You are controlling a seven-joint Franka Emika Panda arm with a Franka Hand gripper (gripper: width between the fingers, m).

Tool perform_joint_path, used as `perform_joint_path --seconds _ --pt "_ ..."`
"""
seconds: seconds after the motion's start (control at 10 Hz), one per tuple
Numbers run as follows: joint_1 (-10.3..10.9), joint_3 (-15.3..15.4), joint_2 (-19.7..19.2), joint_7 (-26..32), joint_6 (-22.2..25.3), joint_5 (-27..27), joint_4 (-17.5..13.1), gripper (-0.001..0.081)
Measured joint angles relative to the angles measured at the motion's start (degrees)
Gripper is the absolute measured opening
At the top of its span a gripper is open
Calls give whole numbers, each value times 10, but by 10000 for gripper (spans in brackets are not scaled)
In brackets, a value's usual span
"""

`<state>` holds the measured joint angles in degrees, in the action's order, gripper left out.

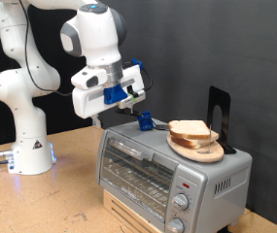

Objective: Make a piece of toast with the oven

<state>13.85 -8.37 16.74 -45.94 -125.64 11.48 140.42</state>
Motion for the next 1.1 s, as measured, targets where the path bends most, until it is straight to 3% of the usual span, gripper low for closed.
perform_joint_path --seconds 0.5,0.8,1.1 --pt "-20 -1 -38 -32 -65 -54 26 809" --pt "-39 -4 -78 -54 -107 -68 23 809" --pt "-55 -10 -112 -48 -120 -70 17 809"
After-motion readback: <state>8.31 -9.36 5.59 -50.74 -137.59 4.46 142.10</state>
